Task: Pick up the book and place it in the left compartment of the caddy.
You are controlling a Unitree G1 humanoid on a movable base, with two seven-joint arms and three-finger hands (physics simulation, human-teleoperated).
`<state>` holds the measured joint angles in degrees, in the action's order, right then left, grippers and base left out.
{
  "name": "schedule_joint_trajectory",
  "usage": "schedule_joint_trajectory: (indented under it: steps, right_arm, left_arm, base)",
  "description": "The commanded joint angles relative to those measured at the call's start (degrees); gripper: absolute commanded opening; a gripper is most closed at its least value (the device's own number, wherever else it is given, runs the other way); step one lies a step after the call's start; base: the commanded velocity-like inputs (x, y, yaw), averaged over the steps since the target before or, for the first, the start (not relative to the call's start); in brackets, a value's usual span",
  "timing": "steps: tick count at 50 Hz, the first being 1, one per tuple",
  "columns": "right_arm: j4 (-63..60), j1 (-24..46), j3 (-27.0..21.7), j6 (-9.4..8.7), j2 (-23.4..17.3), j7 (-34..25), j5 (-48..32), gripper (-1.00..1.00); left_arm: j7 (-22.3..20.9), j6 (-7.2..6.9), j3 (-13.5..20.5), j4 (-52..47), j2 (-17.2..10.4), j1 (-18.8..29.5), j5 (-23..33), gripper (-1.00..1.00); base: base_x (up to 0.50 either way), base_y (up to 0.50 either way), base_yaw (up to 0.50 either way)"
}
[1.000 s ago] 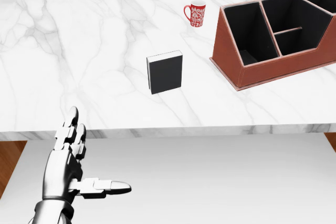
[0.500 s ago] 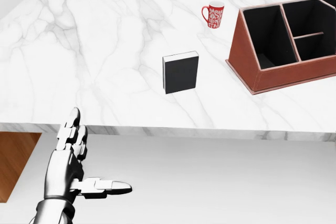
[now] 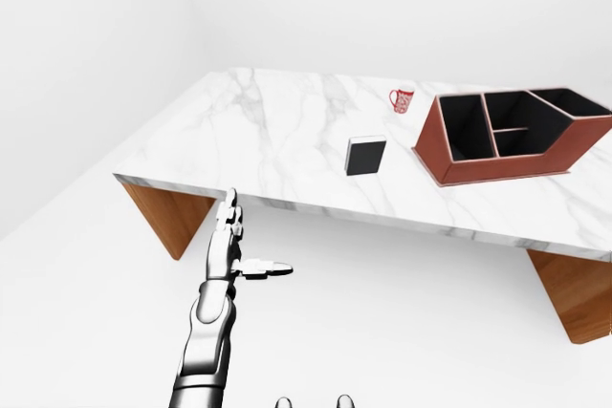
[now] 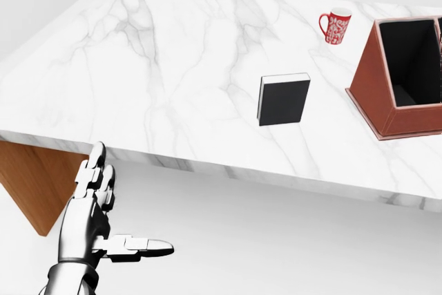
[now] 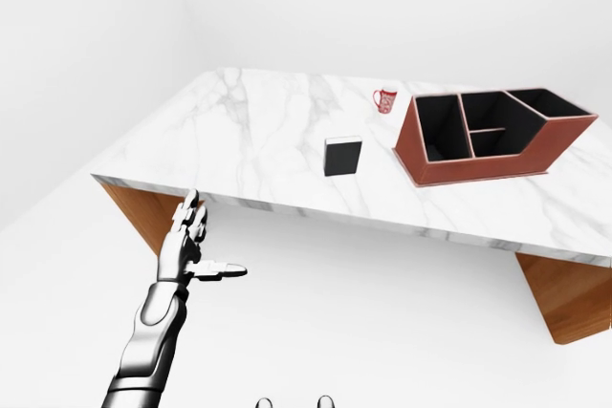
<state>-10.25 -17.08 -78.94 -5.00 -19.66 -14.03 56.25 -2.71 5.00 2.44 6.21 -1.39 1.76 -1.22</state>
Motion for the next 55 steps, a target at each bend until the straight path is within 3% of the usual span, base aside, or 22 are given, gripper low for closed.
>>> schedule_joint_trajectory:
  steps: [1,16,31,55]
  right_arm:
    - [0.9,0.1,-0.1,0.0,-0.6,0.6,0.3,1.0]
    - [1.0,0.0,0.1,0.0,-0.5,0.6,0.3,1.0]
    - [0.4,0.1,0.1,0.0,-0.4,0.8,-0.1,1.0]
    - [1.5,0.8,1.3,0.0,-0.3,1.4,-2.7,1.0]
  left_arm:
    - [0.1,0.0,-0.1,-1.1,0.1,-0.3,0.0,1.0]
    - [0.2,-0.65,-0.3,-2.8,0.2,-0.9,0.1,1.0]
    - [0.0,0.0,-0.1,-0.4,0.1,-0.1,0.2,1.0]
    - [0.0,0.0,0.0,0.1,0.1,0.0,0.0,1.0]
  base:
    - [0.0,0.0,0.22]
    - [0.0,0.0,0.22]
    - [0.0,0.0,0.22]
    - [0.0,0.0,0.01]
